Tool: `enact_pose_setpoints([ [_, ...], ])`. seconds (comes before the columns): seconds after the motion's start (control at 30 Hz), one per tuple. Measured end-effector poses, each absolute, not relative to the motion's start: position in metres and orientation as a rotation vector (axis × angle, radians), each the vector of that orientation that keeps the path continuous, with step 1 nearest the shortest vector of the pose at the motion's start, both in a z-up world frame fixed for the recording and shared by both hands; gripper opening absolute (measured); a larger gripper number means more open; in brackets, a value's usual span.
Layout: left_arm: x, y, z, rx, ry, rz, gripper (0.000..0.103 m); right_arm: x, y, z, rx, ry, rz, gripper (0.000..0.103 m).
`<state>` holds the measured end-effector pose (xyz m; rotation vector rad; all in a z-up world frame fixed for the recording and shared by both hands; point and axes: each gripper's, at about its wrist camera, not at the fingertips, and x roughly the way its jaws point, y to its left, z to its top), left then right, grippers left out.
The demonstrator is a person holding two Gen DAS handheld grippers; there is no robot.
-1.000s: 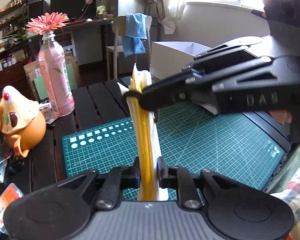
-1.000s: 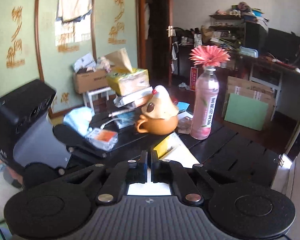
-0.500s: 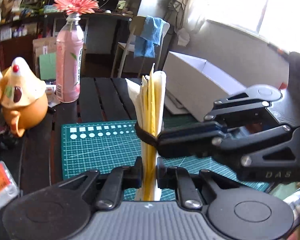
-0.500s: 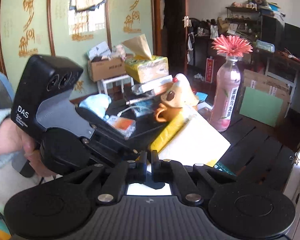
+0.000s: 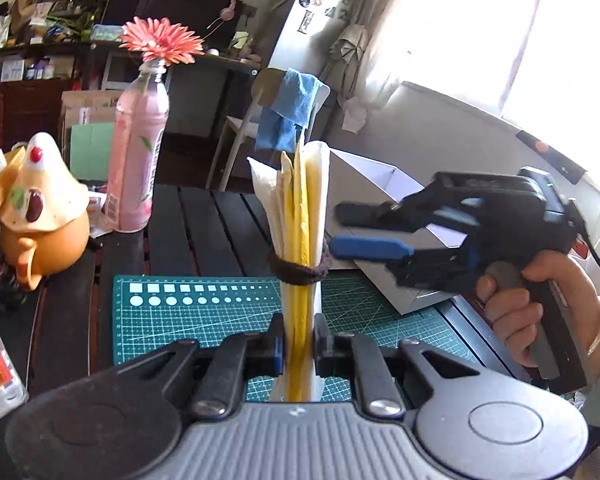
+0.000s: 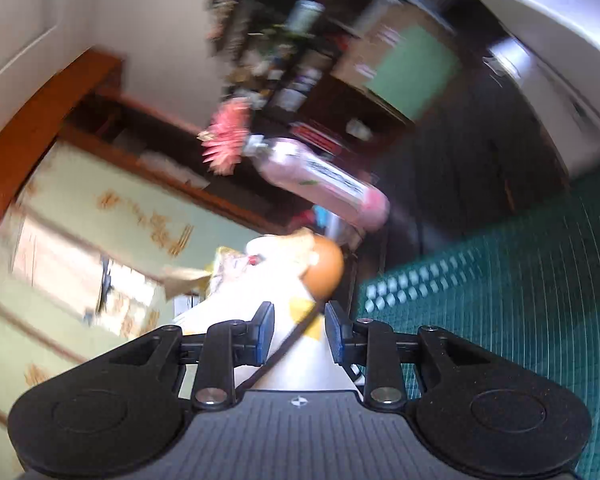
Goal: Fold shopping bag
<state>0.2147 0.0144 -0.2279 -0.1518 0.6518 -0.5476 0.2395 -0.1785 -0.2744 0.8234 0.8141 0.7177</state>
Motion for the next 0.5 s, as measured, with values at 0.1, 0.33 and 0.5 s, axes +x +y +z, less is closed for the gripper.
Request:
enact_pose_setpoints([
  [0.1, 0.210, 0.007, -0.228, -0.103, 0.637, -0.551, 0.013, 0.249, -0.191, -0.290, 1.028, 0.871, 0.654, 0.012],
  [0.33, 0.202, 0.002, -0.227, -0.063, 0.592, -0.534, 0.012, 0.249, -0.189, -0.294, 1.067, 0.927, 0.617, 0.004],
  [0.5, 0.211, 0.017, -0.225, -0.179, 0.591, -0.522, 0.012, 0.245, -0.185, -0.292, 1.029, 0.943, 0.614, 0.003],
])
